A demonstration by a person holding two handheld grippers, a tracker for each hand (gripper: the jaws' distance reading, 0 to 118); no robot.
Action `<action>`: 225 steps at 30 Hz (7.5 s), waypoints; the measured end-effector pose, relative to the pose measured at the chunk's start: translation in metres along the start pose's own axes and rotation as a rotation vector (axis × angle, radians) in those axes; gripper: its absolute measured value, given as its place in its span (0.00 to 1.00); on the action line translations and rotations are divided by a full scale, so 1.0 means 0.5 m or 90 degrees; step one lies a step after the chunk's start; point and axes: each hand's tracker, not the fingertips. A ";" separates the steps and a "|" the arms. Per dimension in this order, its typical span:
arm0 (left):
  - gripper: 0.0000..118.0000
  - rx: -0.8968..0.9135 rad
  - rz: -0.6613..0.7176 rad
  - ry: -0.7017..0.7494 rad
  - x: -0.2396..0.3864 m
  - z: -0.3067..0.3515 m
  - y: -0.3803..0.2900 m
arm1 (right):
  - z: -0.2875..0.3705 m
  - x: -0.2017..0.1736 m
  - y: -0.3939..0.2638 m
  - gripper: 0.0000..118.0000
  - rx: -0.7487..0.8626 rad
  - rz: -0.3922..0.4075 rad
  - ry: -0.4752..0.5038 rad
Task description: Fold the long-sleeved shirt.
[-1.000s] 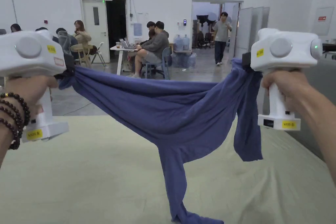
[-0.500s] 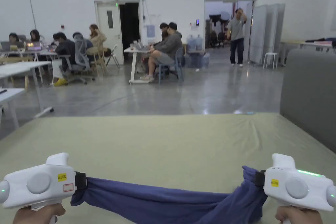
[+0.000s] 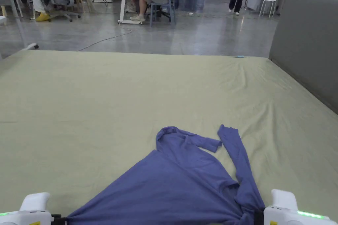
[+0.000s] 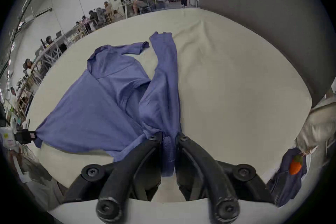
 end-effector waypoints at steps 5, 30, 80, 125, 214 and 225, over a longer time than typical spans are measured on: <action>1.00 0.039 0.006 -0.014 0.007 0.061 0.001 | 0.089 0.003 0.016 0.96 0.067 0.027 -0.042; 0.96 -0.031 -0.039 0.073 0.074 -0.054 0.001 | 0.088 -0.072 0.091 0.00 0.054 0.129 0.064; 0.01 0.477 -0.168 0.125 0.225 0.372 0.667 | 0.356 -0.229 0.864 0.00 0.355 0.310 0.100; 0.01 0.236 -0.195 0.026 0.134 0.053 0.318 | 0.049 -0.083 0.376 0.00 0.160 0.176 0.079; 0.00 0.123 0.105 0.043 0.018 0.010 0.174 | -0.290 -0.373 0.678 0.02 -0.026 0.270 0.107; 0.00 0.491 0.062 -0.022 0.154 0.362 0.715 | 0.282 -0.230 1.021 0.02 0.327 0.259 0.096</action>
